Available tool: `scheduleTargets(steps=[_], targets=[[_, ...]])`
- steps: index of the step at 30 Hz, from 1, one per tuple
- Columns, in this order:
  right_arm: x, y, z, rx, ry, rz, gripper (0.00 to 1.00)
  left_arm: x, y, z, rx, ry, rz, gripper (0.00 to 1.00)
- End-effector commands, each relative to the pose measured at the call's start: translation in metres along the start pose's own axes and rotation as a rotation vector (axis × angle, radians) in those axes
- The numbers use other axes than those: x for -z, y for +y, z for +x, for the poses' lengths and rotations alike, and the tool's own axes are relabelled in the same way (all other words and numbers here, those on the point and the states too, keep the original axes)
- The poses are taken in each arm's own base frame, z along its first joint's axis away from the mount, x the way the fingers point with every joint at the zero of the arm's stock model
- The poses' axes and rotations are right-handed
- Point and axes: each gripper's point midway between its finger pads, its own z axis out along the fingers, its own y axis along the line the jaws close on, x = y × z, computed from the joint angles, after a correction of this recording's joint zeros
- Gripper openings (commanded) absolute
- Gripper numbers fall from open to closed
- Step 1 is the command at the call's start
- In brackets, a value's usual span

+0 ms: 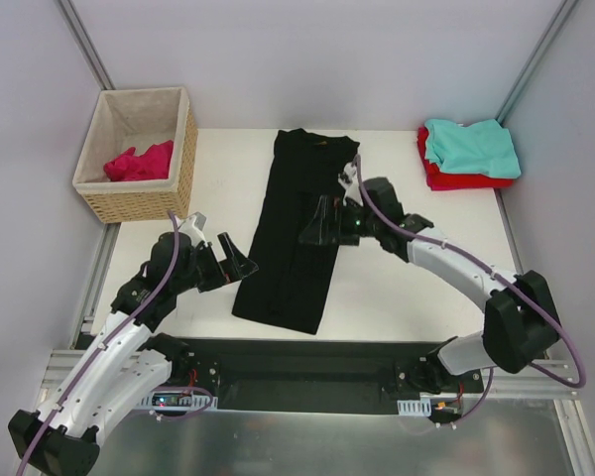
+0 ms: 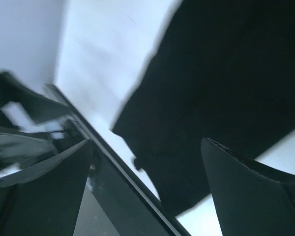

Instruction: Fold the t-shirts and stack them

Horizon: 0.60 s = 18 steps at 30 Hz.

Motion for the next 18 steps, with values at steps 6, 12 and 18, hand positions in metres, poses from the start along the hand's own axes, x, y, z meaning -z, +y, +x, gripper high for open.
scheduleTargets(steps=[6,12,18], targets=[[0.014,-0.038,0.081,0.022,0.094,0.189,0.96,0.003,-0.006,0.001,-0.014,-0.010,0.056,0.99],[0.005,-0.021,0.112,0.051,0.160,0.180,0.96,0.000,-0.002,0.003,-0.008,-0.001,0.041,0.99],[-0.009,-0.007,0.156,0.082,0.234,0.188,0.96,0.000,0.000,0.004,-0.007,-0.005,0.038,0.99]])
